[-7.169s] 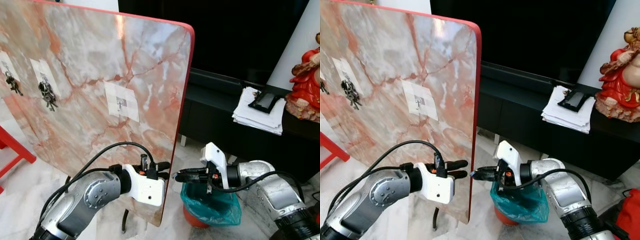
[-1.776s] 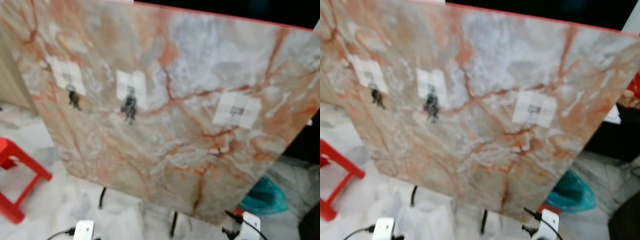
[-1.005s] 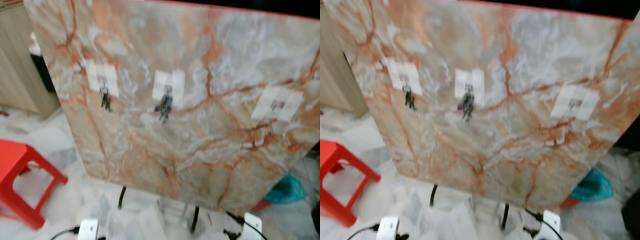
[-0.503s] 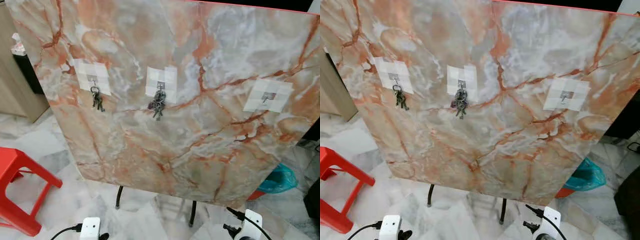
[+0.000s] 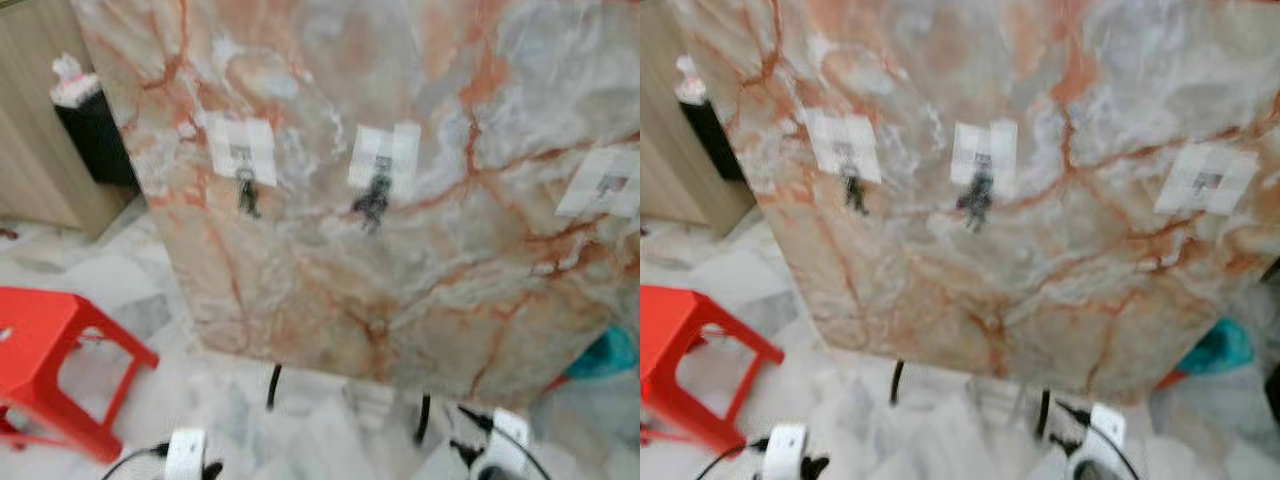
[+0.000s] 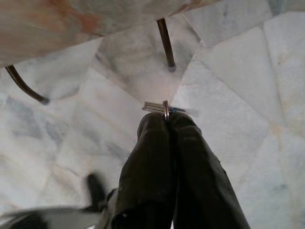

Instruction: Hang keys on a hook

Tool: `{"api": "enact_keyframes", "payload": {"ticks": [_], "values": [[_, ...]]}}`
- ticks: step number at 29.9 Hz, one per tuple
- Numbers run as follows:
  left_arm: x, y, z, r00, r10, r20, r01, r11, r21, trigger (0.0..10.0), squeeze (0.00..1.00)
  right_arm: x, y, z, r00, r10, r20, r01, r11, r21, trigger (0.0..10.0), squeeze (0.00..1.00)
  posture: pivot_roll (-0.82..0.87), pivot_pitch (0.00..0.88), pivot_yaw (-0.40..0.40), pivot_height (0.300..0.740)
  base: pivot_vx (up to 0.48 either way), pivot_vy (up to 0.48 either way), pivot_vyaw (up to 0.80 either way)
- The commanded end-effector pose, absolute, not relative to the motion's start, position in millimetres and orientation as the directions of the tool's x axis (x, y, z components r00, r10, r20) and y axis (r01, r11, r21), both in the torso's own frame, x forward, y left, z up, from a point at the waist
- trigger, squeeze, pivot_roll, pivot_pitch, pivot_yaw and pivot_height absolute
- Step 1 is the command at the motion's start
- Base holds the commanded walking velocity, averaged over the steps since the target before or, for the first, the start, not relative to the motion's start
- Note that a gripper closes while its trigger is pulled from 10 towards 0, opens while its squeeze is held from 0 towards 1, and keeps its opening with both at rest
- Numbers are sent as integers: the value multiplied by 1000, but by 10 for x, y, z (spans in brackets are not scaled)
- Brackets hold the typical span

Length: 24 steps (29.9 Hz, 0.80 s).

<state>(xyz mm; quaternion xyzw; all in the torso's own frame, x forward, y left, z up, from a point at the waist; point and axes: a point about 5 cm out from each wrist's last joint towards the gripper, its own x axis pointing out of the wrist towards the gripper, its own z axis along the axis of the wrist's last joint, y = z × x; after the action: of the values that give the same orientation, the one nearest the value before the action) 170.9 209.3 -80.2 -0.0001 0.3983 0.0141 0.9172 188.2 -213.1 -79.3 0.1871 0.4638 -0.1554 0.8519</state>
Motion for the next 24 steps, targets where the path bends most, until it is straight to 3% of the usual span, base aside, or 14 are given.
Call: {"api": "enact_keyframes", "payload": {"ticks": [1, 24], "values": [[1702, 2132, -794, 685, 27, -729, -12, 1000, 25, 10000, 0, 1910, -2114, -782, 533, -93, -841, 445, 876, 185, 10000, 0, -4, 16, -51, 740, 0, 0, 0], [1740, 2120, -773, 703, 22, -711, -24, 1000, 7, 10000, 0, 1958, -2123, -755, 552, -102, -827, 459, 865, 200, 10000, 0, 2, 10, -47, 740, 0, 0, 0]]}}
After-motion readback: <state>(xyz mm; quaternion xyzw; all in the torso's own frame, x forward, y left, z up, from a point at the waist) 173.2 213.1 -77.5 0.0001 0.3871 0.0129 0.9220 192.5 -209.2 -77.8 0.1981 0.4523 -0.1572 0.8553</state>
